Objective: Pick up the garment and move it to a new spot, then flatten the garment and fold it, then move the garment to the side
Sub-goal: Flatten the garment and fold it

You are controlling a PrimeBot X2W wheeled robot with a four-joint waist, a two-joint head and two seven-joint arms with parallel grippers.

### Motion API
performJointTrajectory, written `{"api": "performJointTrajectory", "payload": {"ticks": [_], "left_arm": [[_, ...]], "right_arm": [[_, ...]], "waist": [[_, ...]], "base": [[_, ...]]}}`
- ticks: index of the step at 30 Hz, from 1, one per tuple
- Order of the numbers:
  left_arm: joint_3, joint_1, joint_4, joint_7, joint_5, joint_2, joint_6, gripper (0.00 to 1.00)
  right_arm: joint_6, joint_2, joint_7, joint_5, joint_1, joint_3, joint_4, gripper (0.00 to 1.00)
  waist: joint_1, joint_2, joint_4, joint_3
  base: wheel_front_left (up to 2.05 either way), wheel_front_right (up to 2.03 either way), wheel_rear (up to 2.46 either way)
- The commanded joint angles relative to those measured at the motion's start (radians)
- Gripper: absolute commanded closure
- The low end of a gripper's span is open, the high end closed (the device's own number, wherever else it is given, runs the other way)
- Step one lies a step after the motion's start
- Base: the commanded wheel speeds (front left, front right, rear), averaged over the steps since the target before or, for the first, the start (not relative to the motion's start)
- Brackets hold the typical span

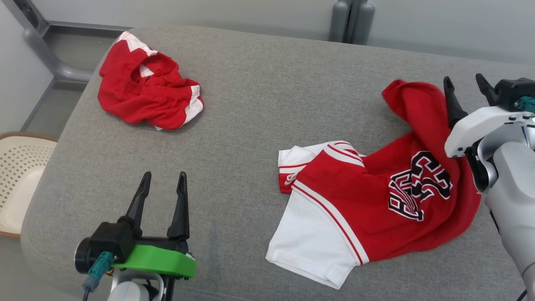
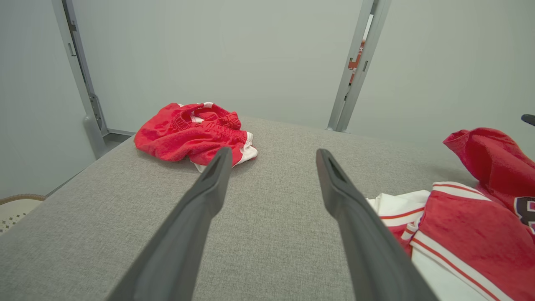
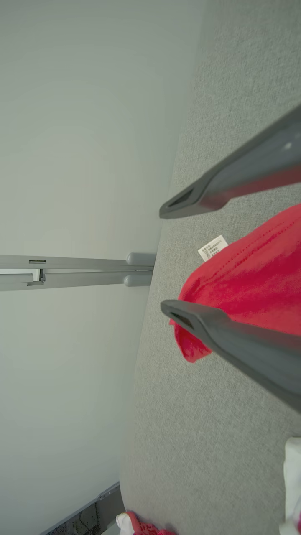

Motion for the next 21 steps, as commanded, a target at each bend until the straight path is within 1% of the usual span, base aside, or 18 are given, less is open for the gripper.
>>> {"api": "performJointTrajectory", "payload": {"ticks": [1,4,8,13,19,21], "left_arm": [[0.013,0.003,0.0,-0.001,0.006,0.002,0.001,0.0],[0.031,0.014,-0.002,-0.001,0.018,0.002,-0.004,0.0],[0.055,0.026,-0.004,-0.001,0.038,0.002,-0.01,0.0],[0.081,0.037,-0.004,-0.001,0.057,0.002,-0.018,0.0],[0.093,0.044,-0.006,-0.001,0.066,0.002,-0.024,0.0],[0.093,0.045,-0.004,-0.001,0.066,0.002,-0.027,0.0]], "right_arm": [[-0.001,-0.005,-0.009,0.004,0.012,-0.01,-0.026,0.0],[-0.001,-0.014,-0.007,-0.009,0.065,-0.038,-0.135,0.0],[-0.001,-0.009,-0.008,-0.022,0.184,-0.08,-0.31,0.0],[-0.001,-0.001,-0.008,-0.028,0.335,-0.107,-0.474,0.0],[-0.001,0.039,-0.008,-0.039,0.498,-0.156,-0.653,0.0],[-0.001,0.069,-0.008,-0.045,0.555,-0.176,-0.709,0.0]], "waist": [[0.0,0.0,-0.038,-0.021],[0.0,0.0,-0.075,-0.035],[0.0,0.0,-0.123,-0.054],[0.0,0.0,-0.167,-0.066],[0.0,0.0,-0.206,-0.069],[0.0,0.0,-0.214,-0.073]], "base": [[0.0,0.0,0.0],[0.0,0.0,0.0],[0.0,0.0,0.0],[0.0,0.0,0.0],[0.0,0.0,0.0],[0.0,0.0,0.0]]}}
